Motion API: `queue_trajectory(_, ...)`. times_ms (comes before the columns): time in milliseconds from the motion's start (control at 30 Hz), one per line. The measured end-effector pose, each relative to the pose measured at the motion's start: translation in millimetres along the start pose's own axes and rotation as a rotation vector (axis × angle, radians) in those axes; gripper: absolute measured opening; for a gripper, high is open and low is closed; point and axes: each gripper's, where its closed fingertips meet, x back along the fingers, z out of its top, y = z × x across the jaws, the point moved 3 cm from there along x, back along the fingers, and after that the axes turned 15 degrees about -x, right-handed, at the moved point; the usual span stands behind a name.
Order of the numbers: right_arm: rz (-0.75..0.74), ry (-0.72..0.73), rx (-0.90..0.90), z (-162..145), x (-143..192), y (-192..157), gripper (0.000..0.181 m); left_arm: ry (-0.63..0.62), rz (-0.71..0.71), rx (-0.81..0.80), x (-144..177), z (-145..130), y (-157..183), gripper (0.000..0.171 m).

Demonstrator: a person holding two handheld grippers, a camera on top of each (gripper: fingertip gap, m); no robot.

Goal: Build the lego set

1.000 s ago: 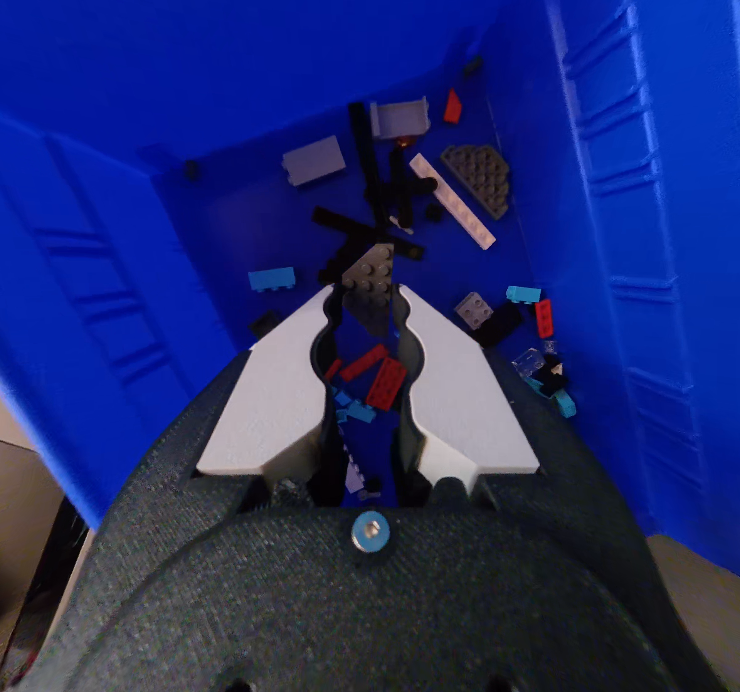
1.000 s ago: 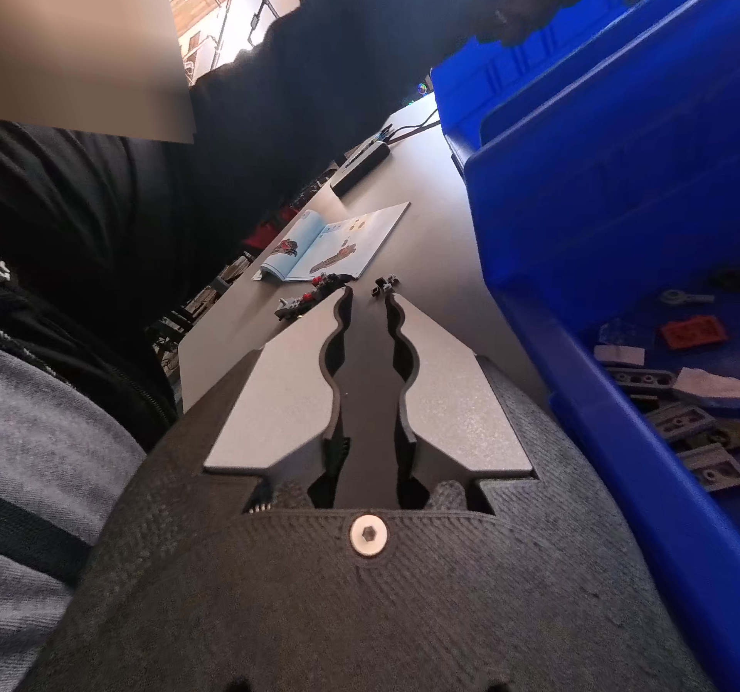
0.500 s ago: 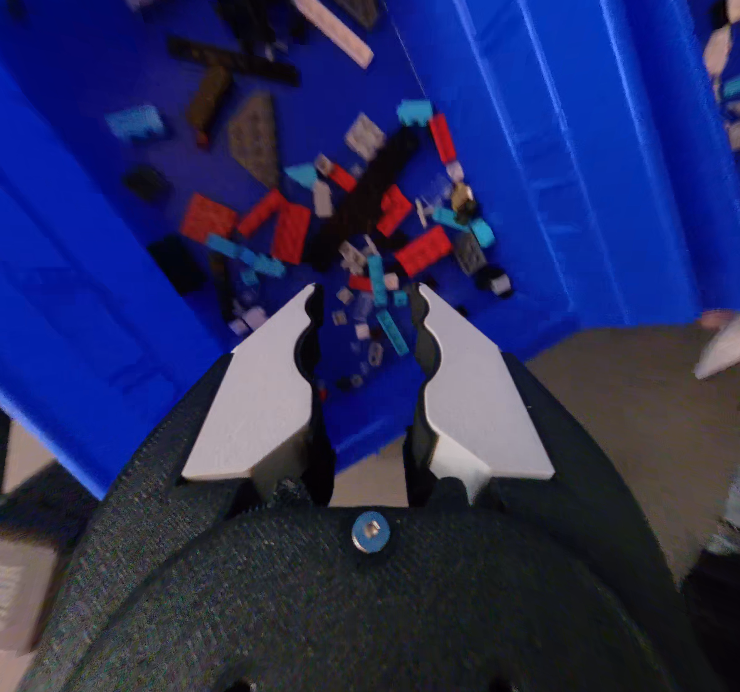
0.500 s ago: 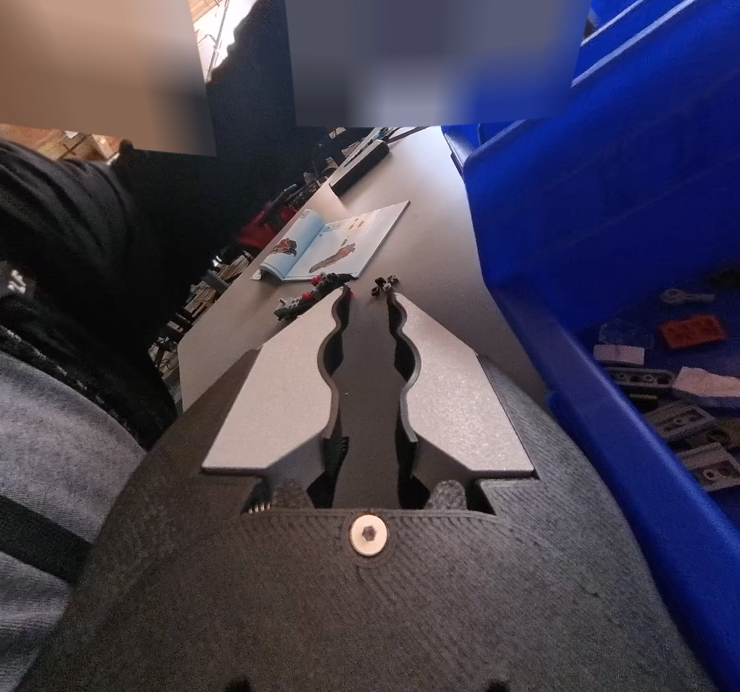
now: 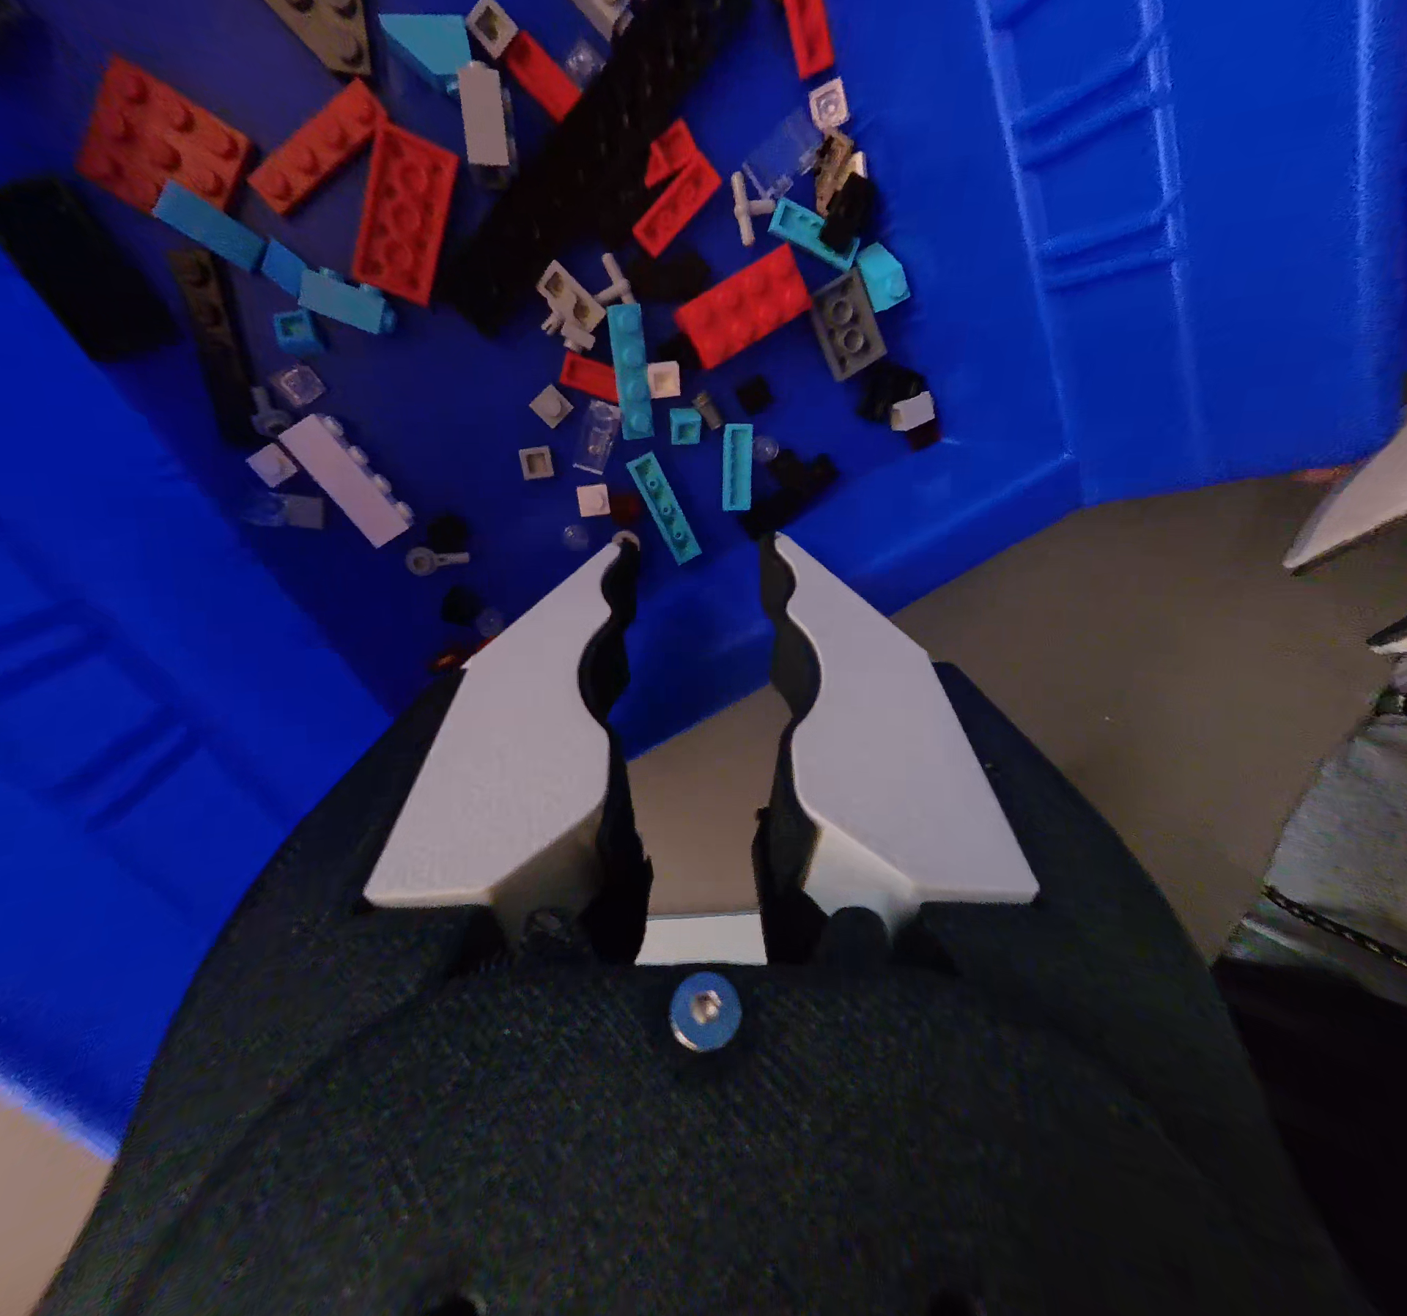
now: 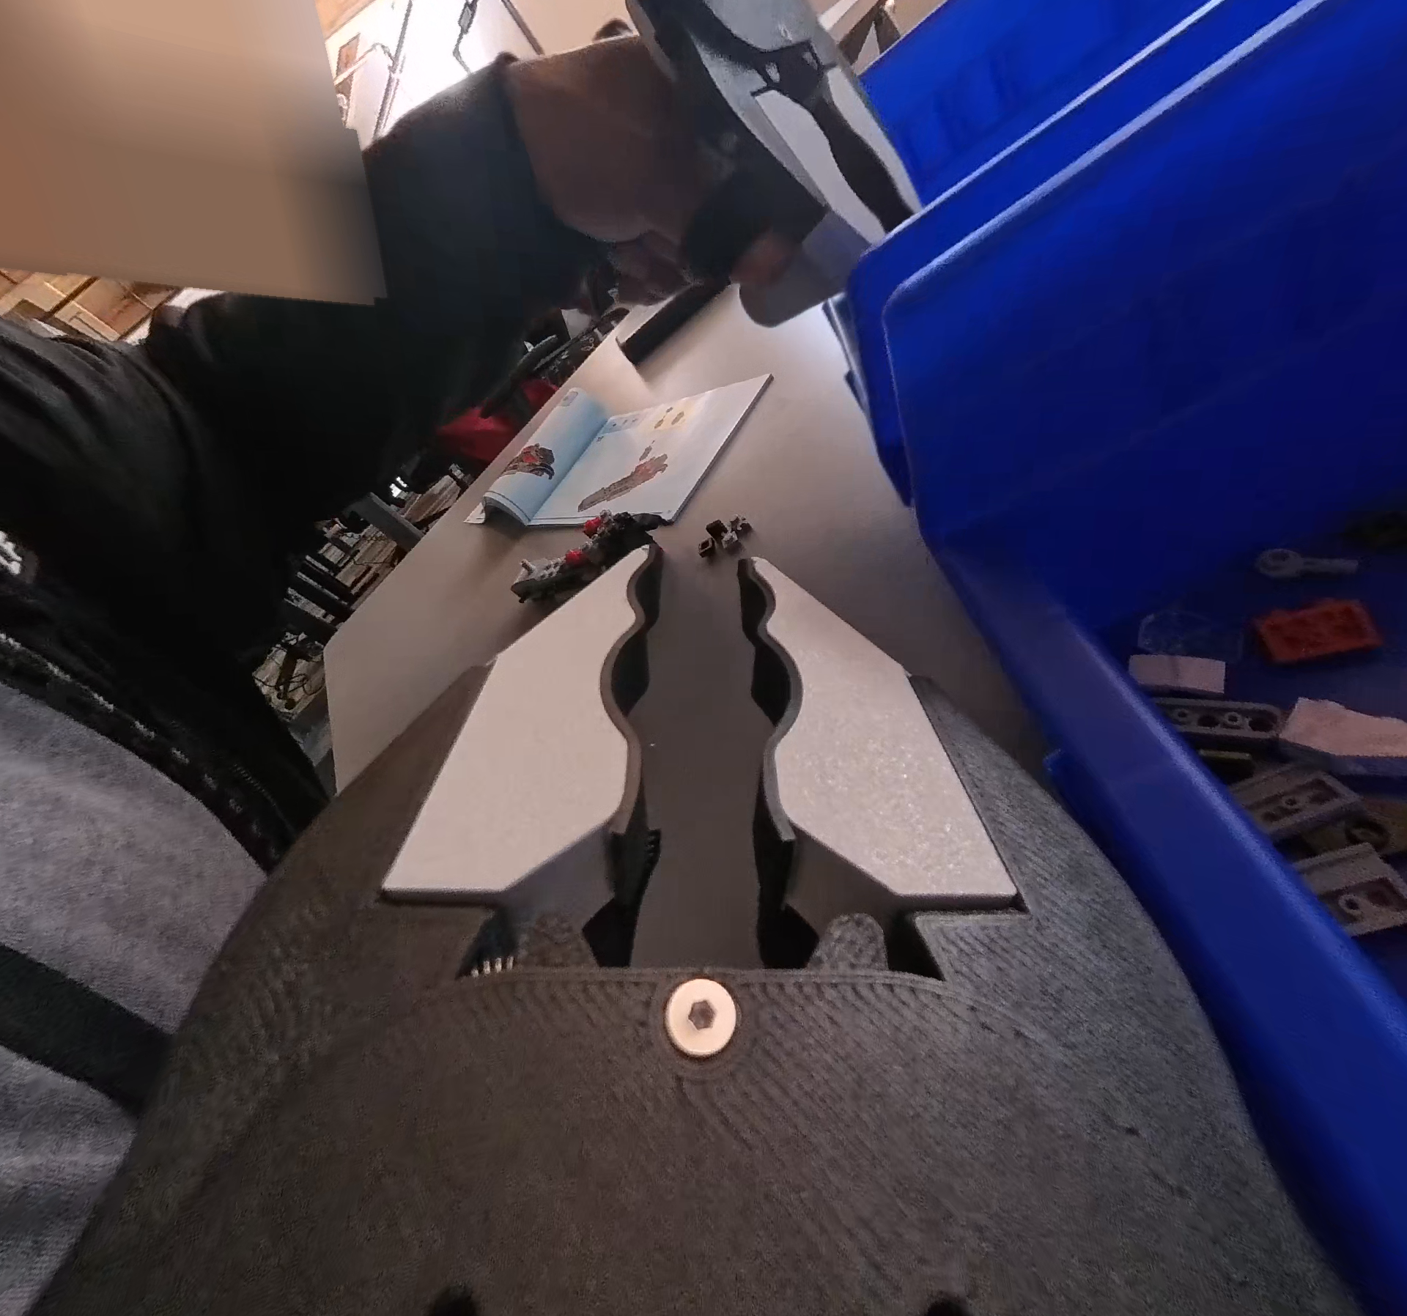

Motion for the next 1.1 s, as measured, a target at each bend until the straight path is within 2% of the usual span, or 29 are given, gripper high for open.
queue_trajectory(333,0.004,0.003,0.000,0.2,0.6,-0.4,0.021,0.030,-0.118,0.008,-0.8,1.4,35.3,0.035)
queue_trajectory(500,0.004,0.003,0.001,0.2,0.7,-0.5,0.021,0.062,-0.038,0.026,17.6,0.2,23.0,0.042)
queue_trajectory(800,-0.002,0.001,0.003,0.0,0.4,-0.1,0.022,0.101,0.102,0.093,56.9,-29.4,2.9,0.044)
queue_trajectory(933,-0.009,-0.002,0.006,-0.5,-0.2,0.2,0.022,0.105,0.103,0.092,57.9,-39.6,1.1,0.044)
queue_trajectory(1100,-0.014,-0.005,0.008,-0.8,-0.8,0.6,0.022,0.088,0.062,0.005,45.3,-47.3,7.0,0.050)
